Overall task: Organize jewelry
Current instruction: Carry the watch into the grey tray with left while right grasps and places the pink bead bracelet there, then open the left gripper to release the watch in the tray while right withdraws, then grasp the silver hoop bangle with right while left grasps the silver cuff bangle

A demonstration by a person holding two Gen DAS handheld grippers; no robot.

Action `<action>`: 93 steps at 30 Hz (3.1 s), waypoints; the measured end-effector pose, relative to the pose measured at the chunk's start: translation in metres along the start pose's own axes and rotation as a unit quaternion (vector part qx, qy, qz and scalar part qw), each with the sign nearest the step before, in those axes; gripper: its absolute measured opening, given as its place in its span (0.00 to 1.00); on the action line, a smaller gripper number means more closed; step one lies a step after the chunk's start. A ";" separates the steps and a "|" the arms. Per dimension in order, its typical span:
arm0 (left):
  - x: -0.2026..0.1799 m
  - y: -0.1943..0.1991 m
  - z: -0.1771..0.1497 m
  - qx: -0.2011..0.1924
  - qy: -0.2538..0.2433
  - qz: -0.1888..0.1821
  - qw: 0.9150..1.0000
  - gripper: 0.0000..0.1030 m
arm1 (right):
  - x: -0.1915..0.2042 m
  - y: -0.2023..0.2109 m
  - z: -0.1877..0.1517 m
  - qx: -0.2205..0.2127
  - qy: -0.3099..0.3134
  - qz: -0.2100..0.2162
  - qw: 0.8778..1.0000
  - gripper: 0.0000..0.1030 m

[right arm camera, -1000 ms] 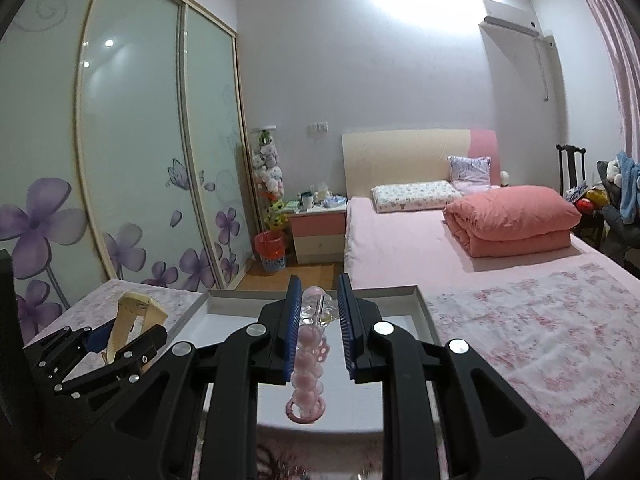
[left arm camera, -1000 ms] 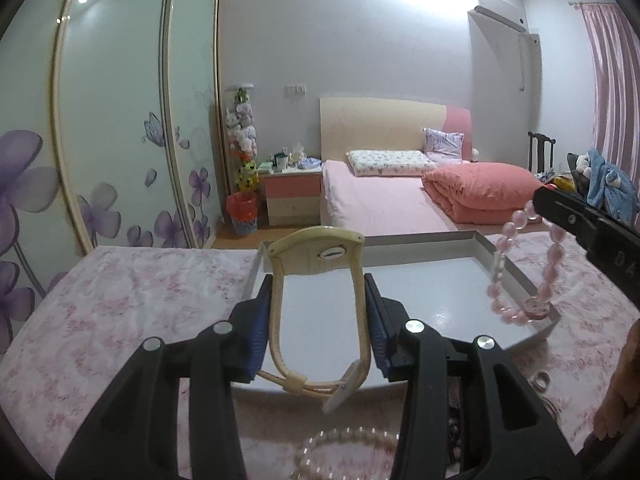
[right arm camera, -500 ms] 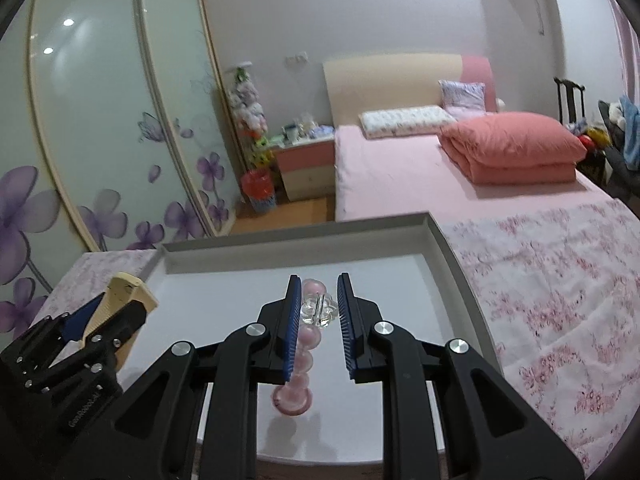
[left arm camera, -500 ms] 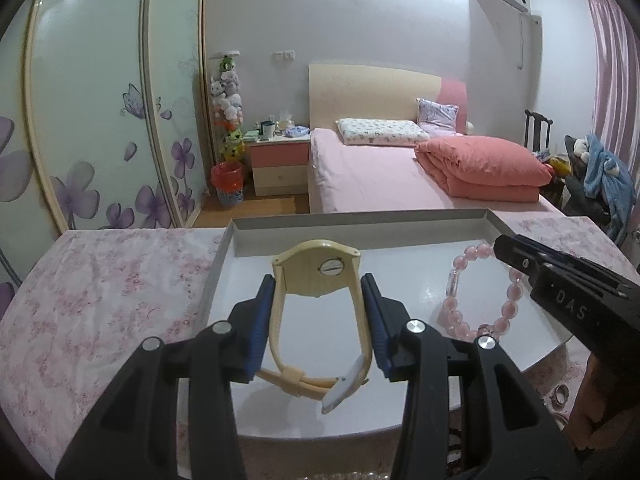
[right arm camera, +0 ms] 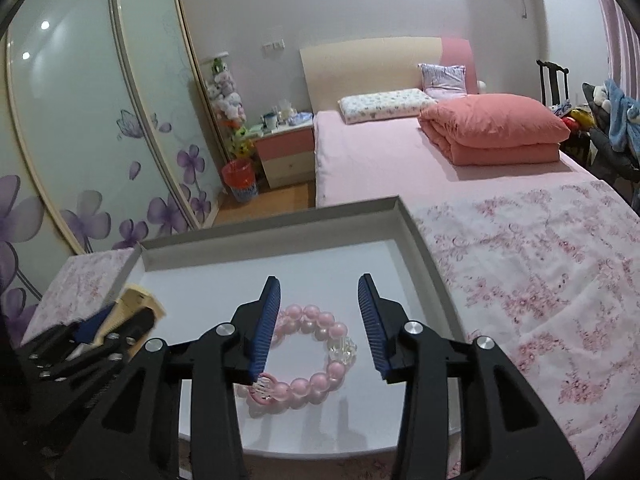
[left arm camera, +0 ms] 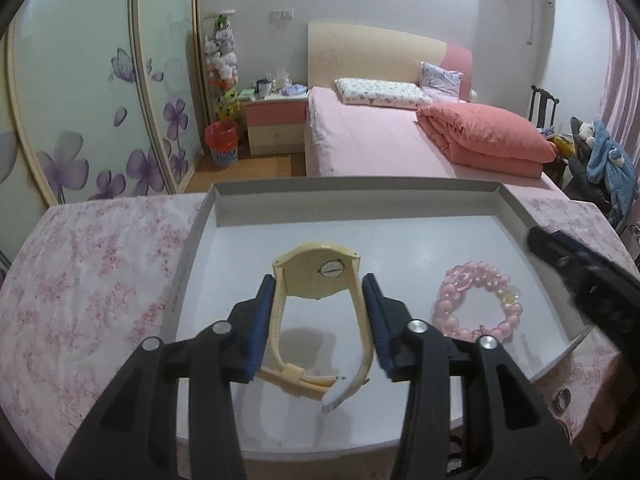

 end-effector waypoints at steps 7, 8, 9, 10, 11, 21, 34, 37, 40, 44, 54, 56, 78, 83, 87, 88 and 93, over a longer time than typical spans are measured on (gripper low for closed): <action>0.011 0.005 0.002 -0.006 0.018 0.003 1.000 0.59 | -0.003 0.015 0.003 -0.013 0.000 0.001 1.000 0.41; 0.014 0.009 0.002 -0.007 0.023 0.000 1.000 0.59 | -0.003 0.018 0.003 -0.015 -0.001 0.002 1.000 0.41; 0.018 0.014 0.002 -0.010 0.028 -0.003 1.000 0.60 | -0.005 0.021 0.004 -0.017 0.000 0.003 1.000 0.41; 0.021 0.018 0.001 -0.012 0.032 -0.004 0.999 0.60 | -0.006 0.024 0.004 -0.019 0.001 0.003 1.000 0.41; 0.026 0.026 0.002 -0.020 0.038 -0.005 0.999 0.63 | -0.006 0.029 0.005 -0.022 0.001 0.004 1.000 0.41; 0.063 0.111 -0.035 -0.067 0.039 -0.004 0.997 0.73 | -0.006 0.091 -0.006 -0.055 0.010 0.022 0.998 0.45; 0.025 0.142 -0.137 0.037 -0.025 -0.051 0.998 0.84 | -0.010 0.131 -0.075 0.000 0.012 0.035 0.999 0.47; 0.007 0.135 -0.143 0.047 -0.052 -0.021 0.997 0.85 | -0.013 0.133 -0.085 0.010 0.006 0.037 0.999 0.47; 0.000 0.123 -0.144 0.066 -0.048 -0.006 0.997 0.85 | -0.016 0.136 -0.088 0.011 -0.001 0.037 0.999 0.47; -0.003 0.112 -0.146 0.082 -0.042 0.012 0.996 0.85 | -0.020 0.137 -0.089 0.010 -0.004 0.036 0.999 0.47; 0.004 0.099 -0.143 0.083 -0.015 0.009 0.996 0.66 | -0.023 0.132 -0.096 0.019 -0.006 0.038 0.999 0.47; 0.006 0.101 -0.144 0.080 -0.021 0.006 0.997 0.62 | -0.024 0.131 -0.098 0.021 -0.005 0.035 0.999 0.47; 0.093 0.116 -0.149 0.078 0.032 0.051 0.995 0.62 | 0.001 0.058 -0.116 0.148 0.099 -0.035 0.983 0.82; 0.093 0.115 -0.148 0.078 0.032 0.050 0.995 0.62 | 0.005 0.057 -0.114 0.146 0.110 -0.026 0.983 0.69; 0.092 0.114 -0.147 0.078 0.033 0.050 0.995 0.62 | 0.004 0.071 -0.123 0.147 0.113 -0.019 0.982 0.68; 0.092 0.114 -0.147 0.078 0.033 0.050 0.995 0.62 | 0.004 0.075 -0.126 0.146 0.113 -0.015 0.983 0.68; 0.091 0.116 -0.148 0.077 0.031 0.047 0.995 0.62 | 0.005 0.094 -0.131 0.123 0.095 0.009 0.988 0.68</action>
Point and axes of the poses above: each gripper's, at about its wrist camera, not at the fingertips, and y roughly against the way its jaws point, x to its left, z to its top, the point moved 3 cm from there along -y, roughly the way its jaws point
